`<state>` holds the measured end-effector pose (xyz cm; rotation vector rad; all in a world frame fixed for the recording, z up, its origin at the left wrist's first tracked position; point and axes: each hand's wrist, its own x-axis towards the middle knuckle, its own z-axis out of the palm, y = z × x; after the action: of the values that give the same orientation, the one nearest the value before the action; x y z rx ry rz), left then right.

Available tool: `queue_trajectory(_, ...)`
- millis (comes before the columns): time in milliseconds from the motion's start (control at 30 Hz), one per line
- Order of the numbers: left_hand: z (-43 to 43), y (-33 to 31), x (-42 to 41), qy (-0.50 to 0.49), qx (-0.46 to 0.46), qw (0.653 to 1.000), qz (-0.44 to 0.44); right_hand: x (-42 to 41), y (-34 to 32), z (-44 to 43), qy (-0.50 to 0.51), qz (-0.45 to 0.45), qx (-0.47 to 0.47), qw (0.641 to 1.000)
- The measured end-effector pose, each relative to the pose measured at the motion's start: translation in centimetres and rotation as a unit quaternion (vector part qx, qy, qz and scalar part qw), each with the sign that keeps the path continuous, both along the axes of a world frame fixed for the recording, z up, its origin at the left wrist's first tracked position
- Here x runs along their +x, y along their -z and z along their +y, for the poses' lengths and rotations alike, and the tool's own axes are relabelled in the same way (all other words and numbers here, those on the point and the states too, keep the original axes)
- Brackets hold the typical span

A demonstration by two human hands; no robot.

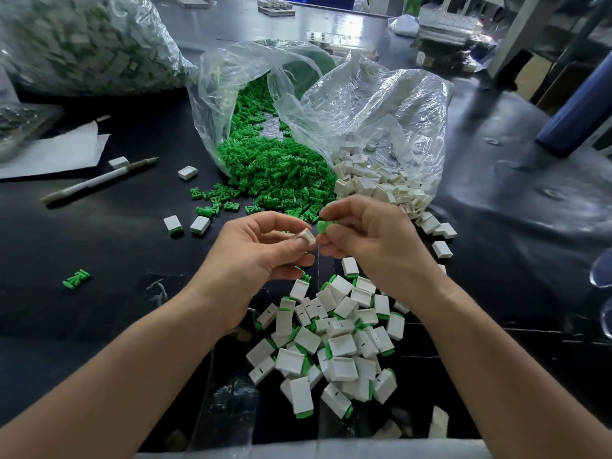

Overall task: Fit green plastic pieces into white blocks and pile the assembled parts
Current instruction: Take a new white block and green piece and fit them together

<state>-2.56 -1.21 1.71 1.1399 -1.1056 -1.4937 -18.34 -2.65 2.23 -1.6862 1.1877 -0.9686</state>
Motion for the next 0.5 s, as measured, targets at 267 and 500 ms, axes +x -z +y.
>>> queue_trajectory(267,-0.02,0.03,-0.11,-0.012,-0.012,1.000,-0.016,0.12,-0.27,0.27,0.035,0.037,-0.068,0.996)
queue_trajectory(500,0.02,0.06,0.07,-0.009,-0.023,0.999,-0.027,0.42,0.20,0.29,0.025,0.055,-0.055,0.997)
